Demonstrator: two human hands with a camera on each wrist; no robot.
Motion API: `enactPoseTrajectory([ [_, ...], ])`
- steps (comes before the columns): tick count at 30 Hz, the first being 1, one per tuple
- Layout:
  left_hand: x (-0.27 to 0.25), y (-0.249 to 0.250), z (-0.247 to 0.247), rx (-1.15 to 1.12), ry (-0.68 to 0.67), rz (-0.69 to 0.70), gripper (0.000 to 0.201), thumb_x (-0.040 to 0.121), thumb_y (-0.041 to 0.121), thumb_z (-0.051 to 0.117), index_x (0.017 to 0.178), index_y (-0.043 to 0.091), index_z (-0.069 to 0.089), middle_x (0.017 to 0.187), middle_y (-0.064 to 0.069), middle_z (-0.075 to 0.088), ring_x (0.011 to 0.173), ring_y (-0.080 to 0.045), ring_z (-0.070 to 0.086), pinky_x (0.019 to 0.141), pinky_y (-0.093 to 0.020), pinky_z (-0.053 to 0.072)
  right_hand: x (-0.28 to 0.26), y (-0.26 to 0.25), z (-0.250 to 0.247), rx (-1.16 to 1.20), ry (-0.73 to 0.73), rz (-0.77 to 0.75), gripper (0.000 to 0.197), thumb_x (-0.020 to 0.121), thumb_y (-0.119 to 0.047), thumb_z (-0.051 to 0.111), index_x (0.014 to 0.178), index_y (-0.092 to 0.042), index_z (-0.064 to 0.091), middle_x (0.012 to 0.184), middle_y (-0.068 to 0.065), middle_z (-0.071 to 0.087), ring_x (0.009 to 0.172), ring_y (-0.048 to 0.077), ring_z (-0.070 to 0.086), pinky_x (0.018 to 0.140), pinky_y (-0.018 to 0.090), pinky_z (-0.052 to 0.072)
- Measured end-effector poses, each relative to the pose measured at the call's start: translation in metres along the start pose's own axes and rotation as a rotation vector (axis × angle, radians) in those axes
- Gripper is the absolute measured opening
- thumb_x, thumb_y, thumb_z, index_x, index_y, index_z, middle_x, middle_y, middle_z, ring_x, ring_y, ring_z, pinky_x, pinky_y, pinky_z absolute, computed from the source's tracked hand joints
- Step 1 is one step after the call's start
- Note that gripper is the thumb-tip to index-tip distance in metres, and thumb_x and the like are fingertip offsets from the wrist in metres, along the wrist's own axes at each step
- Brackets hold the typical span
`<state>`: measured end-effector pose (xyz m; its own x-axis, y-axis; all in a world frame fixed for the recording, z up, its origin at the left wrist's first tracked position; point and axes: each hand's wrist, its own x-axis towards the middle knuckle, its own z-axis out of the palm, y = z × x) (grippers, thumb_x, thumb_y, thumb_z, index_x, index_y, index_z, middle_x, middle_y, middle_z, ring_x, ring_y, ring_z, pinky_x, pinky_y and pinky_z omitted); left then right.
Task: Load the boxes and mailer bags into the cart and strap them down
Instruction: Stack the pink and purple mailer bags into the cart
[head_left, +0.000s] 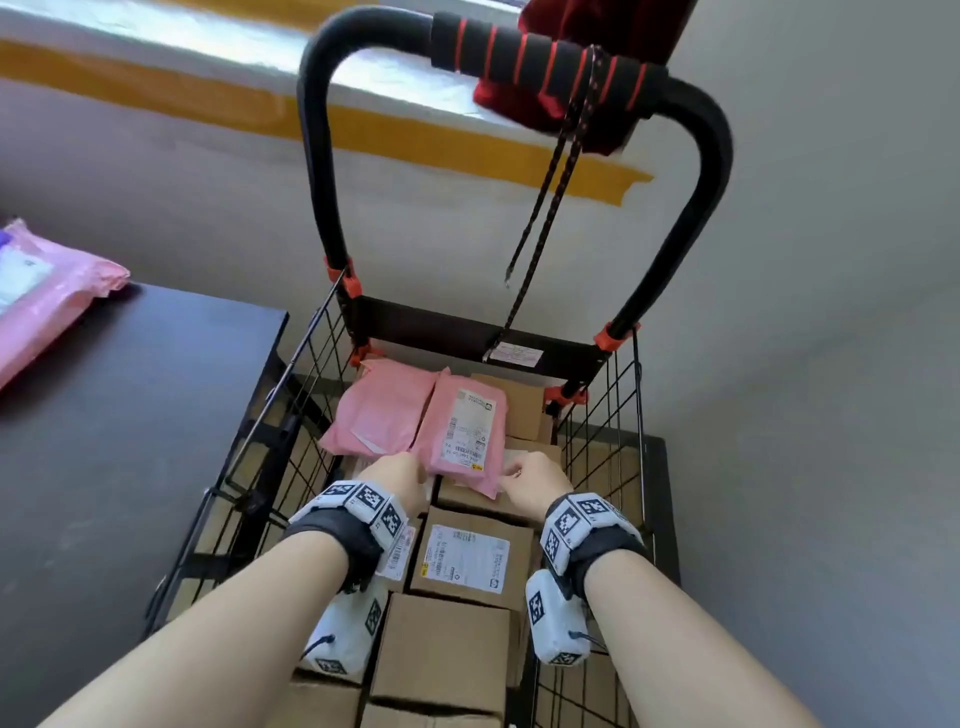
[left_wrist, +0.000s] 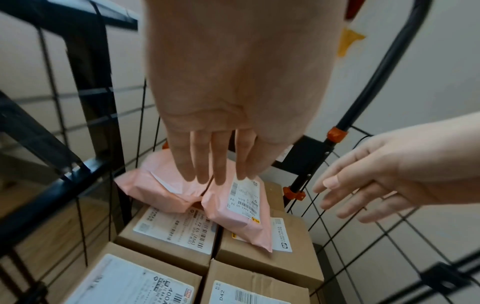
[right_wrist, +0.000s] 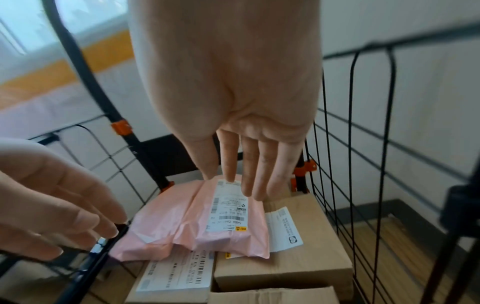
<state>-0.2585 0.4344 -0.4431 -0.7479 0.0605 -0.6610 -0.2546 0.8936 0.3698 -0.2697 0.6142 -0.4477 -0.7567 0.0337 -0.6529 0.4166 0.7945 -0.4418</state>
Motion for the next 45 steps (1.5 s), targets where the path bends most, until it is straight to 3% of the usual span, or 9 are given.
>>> enactPoseTrajectory([
  [3,-0.06,-0.004,-0.002,0.022,0.095,0.038,0.035,0.092,0.011,0.044,0.126,0.012,0.052,0.123,-0.009,0.061,0.111,-0.026,0.06,0.095,-0.036,0.05,-0.052,-0.006,0.0,-0.072,0.049,-0.054,0.023,0.09,-0.025,0.056,0.105,-0.01,0.066,0.103,0.007,0.068,0.088,0.023,0.062,0.07,0.025,0.045],
  [6,-0.122,-0.018,-0.002,-0.019,0.164,0.024,0.033,0.09,0.012,0.047,0.121,0.015,0.06,0.122,-0.008,0.062,0.11,-0.025,0.06,0.093,-0.034,0.049,-0.109,-0.015,0.01,-0.144,0.067,-0.103,0.019,0.091,-0.024,0.053,0.085,-0.011,0.065,0.084,0.008,0.066,0.078,0.026,0.062,0.069,0.027,0.047],
  [13,-0.26,-0.08,-0.014,0.004,0.298,0.037,0.031,0.086,0.013,0.047,0.11,0.015,0.066,0.114,-0.01,0.066,0.107,-0.03,0.061,0.091,-0.034,0.05,-0.223,-0.053,0.06,-0.324,0.069,-0.229,0.028,0.094,-0.023,0.049,0.108,-0.005,0.064,0.107,0.01,0.068,0.097,0.028,0.064,0.078,0.032,0.05],
  [18,-0.306,-0.162,-0.044,0.017,0.365,-0.032,0.027,0.084,0.019,0.05,0.106,0.019,0.067,0.114,-0.009,0.066,0.107,-0.03,0.062,0.092,-0.034,0.05,-0.26,-0.103,0.11,-0.366,0.104,-0.298,0.025,0.089,-0.023,0.05,0.1,-0.006,0.065,0.102,0.011,0.068,0.093,0.028,0.063,0.081,0.033,0.052],
  [22,-0.322,-0.23,-0.082,0.072,0.391,-0.047,0.028,0.087,0.019,0.05,0.111,0.02,0.065,0.119,-0.007,0.064,0.111,-0.028,0.06,0.095,-0.034,0.048,-0.272,-0.158,0.152,-0.292,0.135,-0.3,0.025,0.09,-0.022,0.052,0.103,-0.008,0.069,0.104,0.009,0.07,0.101,0.028,0.063,0.089,0.034,0.049],
  [32,-0.336,-0.367,-0.201,0.075,0.493,-0.027,0.032,0.087,0.015,0.049,0.114,0.021,0.065,0.125,-0.006,0.061,0.116,-0.025,0.057,0.098,-0.031,0.045,-0.277,-0.293,0.222,-0.093,0.229,-0.255,0.023,0.088,-0.026,0.057,0.104,-0.015,0.07,0.113,0.005,0.069,0.109,0.024,0.061,0.091,0.026,0.045],
  [35,-0.32,-0.386,-0.233,0.037,0.527,0.013,0.032,0.087,0.012,0.049,0.115,0.017,0.064,0.126,-0.005,0.06,0.118,-0.024,0.055,0.1,-0.03,0.043,-0.261,-0.326,0.229,0.011,0.228,-0.271,0.024,0.088,-0.025,0.058,0.106,-0.013,0.069,0.112,0.005,0.068,0.108,0.025,0.062,0.093,0.029,0.045],
  [39,-0.282,-0.397,-0.264,-0.031,0.539,0.063,0.036,0.088,0.013,0.05,0.123,0.015,0.058,0.128,-0.008,0.059,0.12,-0.024,0.054,0.102,-0.029,0.04,-0.228,-0.356,0.232,0.224,0.167,-0.295,0.011,0.086,-0.019,0.063,0.096,-0.015,0.063,0.094,0.006,0.062,0.091,0.023,0.061,0.088,0.034,0.047],
  [45,-0.213,-0.399,-0.303,-0.153,0.505,0.051,0.046,0.09,0.012,0.05,0.135,0.01,0.042,0.134,-0.014,0.053,0.123,-0.029,0.051,0.103,-0.029,0.035,-0.146,-0.381,0.217,0.368,0.135,-0.278,0.038,0.085,-0.008,0.064,0.122,-0.004,0.057,0.1,0.01,0.06,0.087,0.021,0.058,0.075,0.031,0.05],
])
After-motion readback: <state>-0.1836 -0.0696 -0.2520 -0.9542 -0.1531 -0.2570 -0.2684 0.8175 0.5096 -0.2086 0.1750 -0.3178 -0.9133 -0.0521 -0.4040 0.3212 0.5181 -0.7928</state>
